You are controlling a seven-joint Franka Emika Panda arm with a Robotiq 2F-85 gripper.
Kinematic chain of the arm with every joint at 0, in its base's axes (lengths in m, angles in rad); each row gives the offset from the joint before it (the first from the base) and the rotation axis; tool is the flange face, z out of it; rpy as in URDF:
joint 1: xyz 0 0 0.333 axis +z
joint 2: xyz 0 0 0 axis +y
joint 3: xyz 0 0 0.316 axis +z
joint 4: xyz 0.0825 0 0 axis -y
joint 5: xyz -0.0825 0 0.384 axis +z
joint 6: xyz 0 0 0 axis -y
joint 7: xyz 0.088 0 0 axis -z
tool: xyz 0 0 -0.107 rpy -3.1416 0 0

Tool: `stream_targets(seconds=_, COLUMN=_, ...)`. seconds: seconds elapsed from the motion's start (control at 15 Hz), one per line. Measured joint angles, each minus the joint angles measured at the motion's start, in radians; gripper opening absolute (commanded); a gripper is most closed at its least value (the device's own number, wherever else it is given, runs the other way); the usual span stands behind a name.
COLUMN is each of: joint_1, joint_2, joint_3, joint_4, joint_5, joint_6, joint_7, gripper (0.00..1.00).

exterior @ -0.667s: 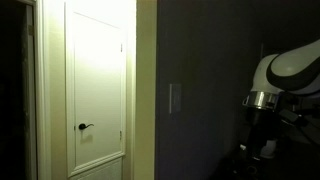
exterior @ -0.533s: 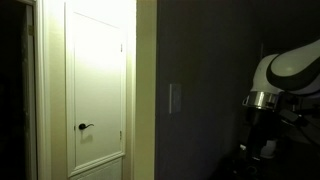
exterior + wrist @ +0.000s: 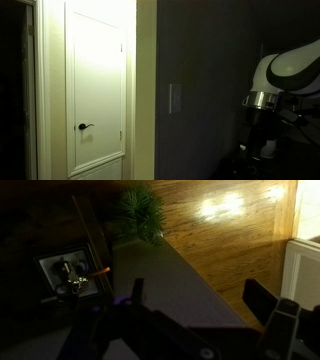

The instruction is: Push the switch

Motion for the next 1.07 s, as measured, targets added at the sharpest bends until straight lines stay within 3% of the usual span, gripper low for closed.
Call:
stream_targets(seconds=0.73, joint_1=0.002, joint_2=0.029, joint_3=0.110, joint_4=0.049, joint_5=-0.036, joint_6=0.205, joint_7=0.013, gripper=1.00)
stream_targets(seconds=1.07, joint_1=0.022, joint_2=0.045, joint_3=0.127, joint_4=0.123, joint_5=-0.043, joint_6=0.213, joint_7=-0.005, gripper=1.00)
